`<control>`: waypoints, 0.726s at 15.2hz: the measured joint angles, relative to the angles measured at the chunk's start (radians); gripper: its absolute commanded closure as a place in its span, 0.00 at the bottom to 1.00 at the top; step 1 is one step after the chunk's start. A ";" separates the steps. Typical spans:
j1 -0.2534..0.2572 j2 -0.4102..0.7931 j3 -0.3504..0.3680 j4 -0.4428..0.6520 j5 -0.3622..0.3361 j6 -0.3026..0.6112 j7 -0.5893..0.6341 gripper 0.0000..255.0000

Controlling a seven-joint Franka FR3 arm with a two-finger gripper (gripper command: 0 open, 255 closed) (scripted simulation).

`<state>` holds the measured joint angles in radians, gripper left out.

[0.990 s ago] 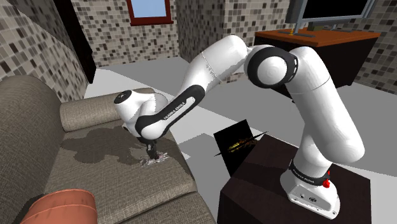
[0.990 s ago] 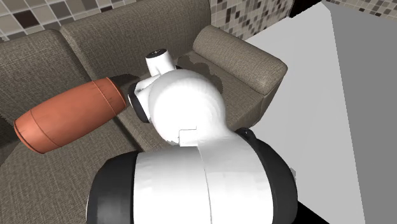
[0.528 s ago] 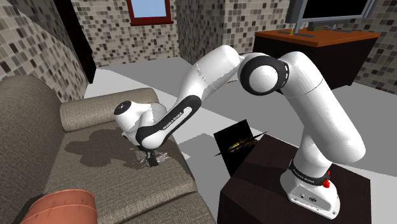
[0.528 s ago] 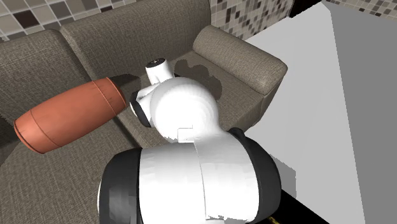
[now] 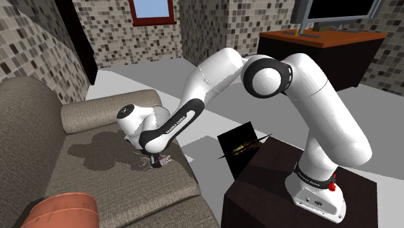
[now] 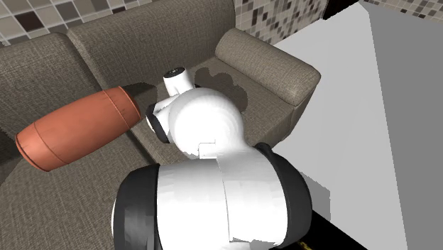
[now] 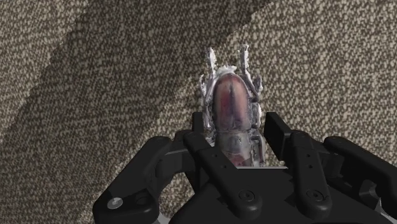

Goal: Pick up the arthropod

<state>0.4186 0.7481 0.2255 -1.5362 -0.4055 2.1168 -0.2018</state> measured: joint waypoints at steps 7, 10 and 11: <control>-0.002 -0.018 0.004 -0.001 0.005 -0.016 -0.005 1.00; -0.003 -0.036 0.008 0.006 0.012 -0.041 -0.011 1.00; -0.005 -0.047 0.011 0.006 0.015 -0.051 -0.016 1.00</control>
<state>0.4140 0.7012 0.2361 -1.5298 -0.3901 2.0655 -0.2175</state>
